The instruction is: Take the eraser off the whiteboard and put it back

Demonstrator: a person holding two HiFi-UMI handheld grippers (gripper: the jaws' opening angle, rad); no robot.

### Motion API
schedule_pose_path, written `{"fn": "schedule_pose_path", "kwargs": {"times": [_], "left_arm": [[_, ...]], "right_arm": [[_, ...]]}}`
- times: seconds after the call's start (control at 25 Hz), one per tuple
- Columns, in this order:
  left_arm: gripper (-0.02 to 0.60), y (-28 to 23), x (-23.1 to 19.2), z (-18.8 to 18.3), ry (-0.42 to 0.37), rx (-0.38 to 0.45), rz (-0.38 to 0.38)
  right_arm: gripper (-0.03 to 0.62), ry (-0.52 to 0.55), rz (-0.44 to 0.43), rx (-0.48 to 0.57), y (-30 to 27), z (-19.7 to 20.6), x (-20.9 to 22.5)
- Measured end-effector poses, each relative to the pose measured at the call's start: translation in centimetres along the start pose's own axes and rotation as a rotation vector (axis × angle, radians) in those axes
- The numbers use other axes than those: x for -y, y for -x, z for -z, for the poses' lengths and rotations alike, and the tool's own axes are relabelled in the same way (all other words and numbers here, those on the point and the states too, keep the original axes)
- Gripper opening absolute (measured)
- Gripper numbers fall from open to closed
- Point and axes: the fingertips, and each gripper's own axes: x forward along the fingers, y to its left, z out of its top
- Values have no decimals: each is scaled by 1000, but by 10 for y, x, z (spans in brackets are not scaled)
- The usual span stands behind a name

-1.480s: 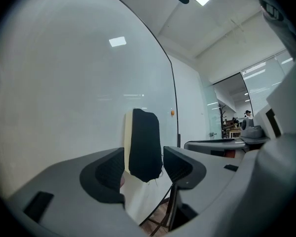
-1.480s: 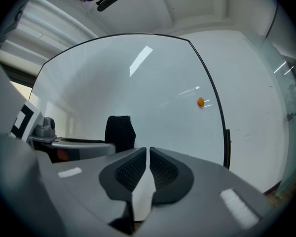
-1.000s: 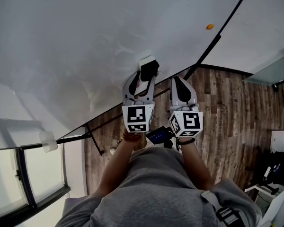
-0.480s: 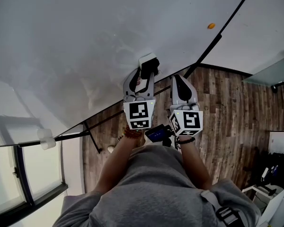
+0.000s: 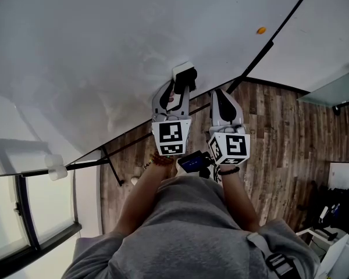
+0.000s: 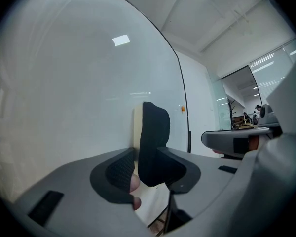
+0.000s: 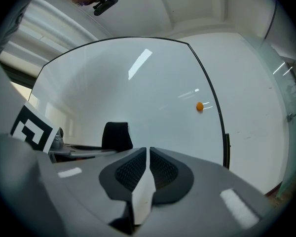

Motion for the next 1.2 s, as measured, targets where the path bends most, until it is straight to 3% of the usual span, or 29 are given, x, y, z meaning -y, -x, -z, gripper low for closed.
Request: {"fn": "schedule_pose_path", "kwargs": {"times": [1.2], "left_arm": [[132, 14, 11, 17, 20, -6, 38]], "right_arm": [[34, 13, 5, -4, 11, 5, -4]]}}
